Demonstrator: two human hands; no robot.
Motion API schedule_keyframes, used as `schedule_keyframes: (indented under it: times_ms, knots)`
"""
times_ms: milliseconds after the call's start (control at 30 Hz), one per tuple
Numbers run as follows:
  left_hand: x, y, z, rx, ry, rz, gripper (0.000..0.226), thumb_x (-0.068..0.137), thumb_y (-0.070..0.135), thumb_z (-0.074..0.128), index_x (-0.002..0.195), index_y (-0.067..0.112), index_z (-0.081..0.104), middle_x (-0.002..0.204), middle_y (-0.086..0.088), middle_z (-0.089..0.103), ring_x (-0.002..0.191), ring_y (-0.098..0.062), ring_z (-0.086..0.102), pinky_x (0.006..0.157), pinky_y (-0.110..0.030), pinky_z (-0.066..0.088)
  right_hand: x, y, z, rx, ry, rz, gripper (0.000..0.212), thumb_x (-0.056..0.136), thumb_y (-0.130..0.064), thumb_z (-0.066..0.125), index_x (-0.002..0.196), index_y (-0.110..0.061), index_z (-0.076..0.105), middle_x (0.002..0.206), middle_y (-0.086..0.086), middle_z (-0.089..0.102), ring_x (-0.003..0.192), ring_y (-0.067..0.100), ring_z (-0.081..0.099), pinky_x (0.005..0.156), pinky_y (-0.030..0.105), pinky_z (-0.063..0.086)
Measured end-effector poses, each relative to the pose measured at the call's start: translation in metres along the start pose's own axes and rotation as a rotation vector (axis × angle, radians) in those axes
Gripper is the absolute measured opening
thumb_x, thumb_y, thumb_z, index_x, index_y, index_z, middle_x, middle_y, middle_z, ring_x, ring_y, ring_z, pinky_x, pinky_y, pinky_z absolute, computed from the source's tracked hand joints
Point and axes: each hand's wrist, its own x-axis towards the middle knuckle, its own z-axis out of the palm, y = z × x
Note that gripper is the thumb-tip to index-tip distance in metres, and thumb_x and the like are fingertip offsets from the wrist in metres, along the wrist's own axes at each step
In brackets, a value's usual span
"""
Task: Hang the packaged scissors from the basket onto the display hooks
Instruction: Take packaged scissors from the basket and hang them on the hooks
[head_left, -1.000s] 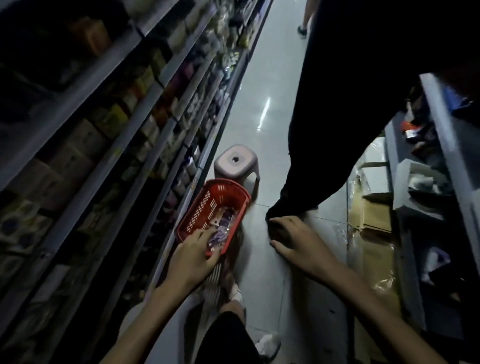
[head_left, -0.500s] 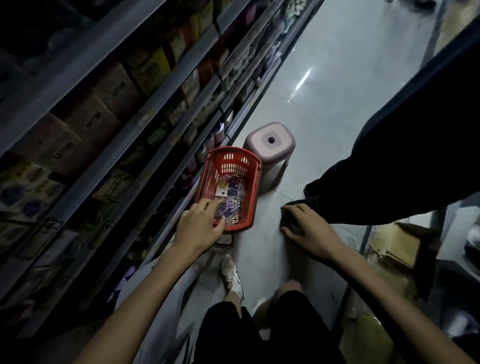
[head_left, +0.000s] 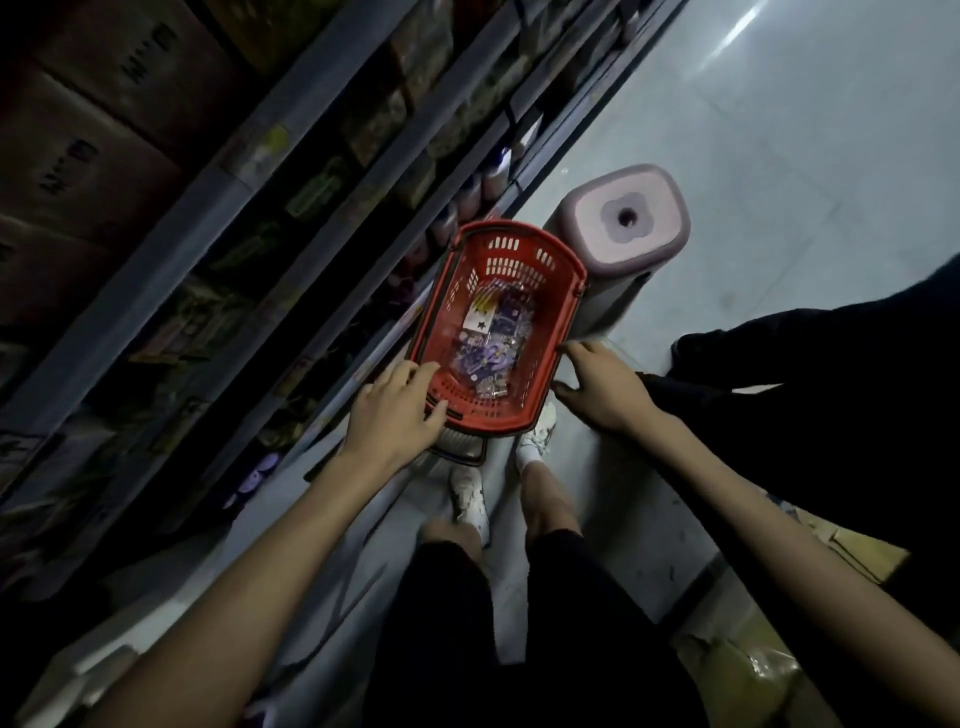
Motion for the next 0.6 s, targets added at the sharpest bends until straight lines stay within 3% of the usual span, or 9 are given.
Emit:
schedule_keyframes:
  times_ms: [133,333,433,600]
  knots:
    - [0.061,0.006,0.047,-0.009,-0.049,-0.020,0.056,0.095,0.044,0.056,0.145,0.020,0.048,0.133,-0.007,0.057,0.117,-0.032,0.059,0.090,-0.045,0.053,0.079,0.033,0.038,-0.024,-0.107,0.029,0.052,0.086,-0.039,0.065,0.129,-0.012,0.053,0.118,0.019,0.058,0.108,0.043,0.060,0.089,0.048,0.053]
    - [0.162,0.007,0.129,0.034,-0.122,-0.028,0.057,0.095,0.046,0.053,0.144,0.019,0.046,0.130,-0.009,0.055,0.117,-0.034,0.056,0.092,-0.047,0.050,0.177,0.064,0.088,-0.018,-0.183,0.084,0.046,0.092,-0.032,0.063,0.128,-0.006,0.052,0.121,0.021,0.054,0.110,0.044,0.059,0.092,0.047,0.051]
    - [0.217,0.001,0.177,0.069,-0.166,-0.016,0.062,0.096,0.050,0.050,0.150,0.020,0.039,0.138,-0.011,0.050,0.123,-0.034,0.052,0.096,-0.048,0.047,0.222,0.078,0.118,-0.117,-0.190,0.052,0.046,0.093,-0.032,0.060,0.131,-0.008,0.049,0.122,0.020,0.053,0.111,0.044,0.057,0.090,0.048,0.052]
    - [0.312,-0.023,0.280,0.132,-0.218,-0.030,0.069,0.096,0.051,0.053,0.154,0.019,0.031,0.148,-0.014,0.043,0.134,-0.036,0.045,0.098,-0.050,0.046,0.305,0.107,0.184,-0.403,-0.194,-0.059,0.041,0.095,-0.030,0.055,0.130,-0.009,0.053,0.125,0.017,0.054,0.117,0.039,0.051,0.096,0.046,0.041]
